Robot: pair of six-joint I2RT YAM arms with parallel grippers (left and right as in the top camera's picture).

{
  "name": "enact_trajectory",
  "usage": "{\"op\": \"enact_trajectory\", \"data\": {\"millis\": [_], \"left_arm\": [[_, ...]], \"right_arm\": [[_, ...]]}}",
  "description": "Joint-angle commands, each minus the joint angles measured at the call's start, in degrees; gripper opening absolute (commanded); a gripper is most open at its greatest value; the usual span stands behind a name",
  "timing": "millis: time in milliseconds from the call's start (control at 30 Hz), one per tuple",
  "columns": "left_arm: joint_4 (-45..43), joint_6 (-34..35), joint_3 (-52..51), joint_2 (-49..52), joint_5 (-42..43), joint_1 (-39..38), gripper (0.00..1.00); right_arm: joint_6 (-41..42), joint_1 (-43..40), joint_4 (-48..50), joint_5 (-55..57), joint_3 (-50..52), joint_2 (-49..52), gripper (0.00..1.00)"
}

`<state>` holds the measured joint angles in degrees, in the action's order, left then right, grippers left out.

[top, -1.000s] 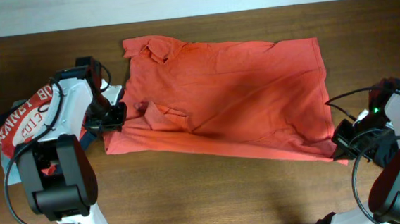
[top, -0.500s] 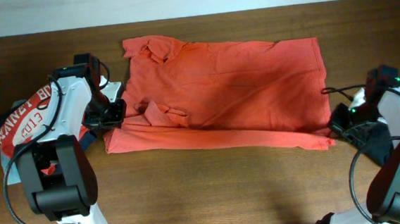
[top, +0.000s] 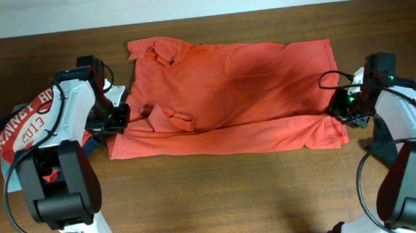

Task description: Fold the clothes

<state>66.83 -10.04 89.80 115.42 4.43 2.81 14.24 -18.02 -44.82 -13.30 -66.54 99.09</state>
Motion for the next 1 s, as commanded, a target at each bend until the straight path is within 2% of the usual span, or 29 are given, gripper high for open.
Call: {"op": "enact_trajectory", "data": {"millis": [0, 100, 300, 400, 433, 567, 667, 867, 967], "left_arm": [[0.09, -0.79, 1.25, 0.28, -0.90, 0.35, 0.01], [0.09, -0.79, 1.25, 0.28, -0.87, 0.35, 0.01], [0.07, -0.76, 1.29, 0.28, -0.85, 0.35, 0.20], [0.07, -0.76, 1.90, 0.28, -0.81, 0.35, 0.23], [0.09, -0.76, 3.32, 0.28, -0.72, 0.33, 0.24], [-0.02, -1.05, 7.04, 0.28, 4.59, 0.22, 0.31], [-1.79, -5.53, 7.61, 0.31, 11.87, -0.81, 0.37], [-3.43, -11.15, 7.58, 2.36, 12.44, -5.49, 0.41], [-3.39, -12.79, 7.58, 3.74, 11.50, -7.58, 0.41]], "right_arm": [[-0.52, -0.37, 0.02, 2.69, -1.46, 0.61, 0.70], [-0.55, -0.37, -2.14, 1.92, -2.12, 0.61, 0.70], [-0.55, -0.31, -8.94, 1.51, -2.32, 0.61, 0.71], [-0.52, -0.31, -11.43, -0.28, -2.25, 0.61, 0.59], [-0.52, -0.31, -12.55, -0.17, -2.25, 0.61, 0.48], [-0.39, -0.31, -13.11, -0.26, -1.16, 0.61, 0.47], [-0.26, -0.28, -12.83, -0.33, 0.20, 0.74, 0.48], [-0.28, 0.04, -9.09, -3.17, 3.48, 0.74, 0.59], [-0.28, 0.13, -7.98, -3.15, 4.22, 0.83, 0.60]]}}
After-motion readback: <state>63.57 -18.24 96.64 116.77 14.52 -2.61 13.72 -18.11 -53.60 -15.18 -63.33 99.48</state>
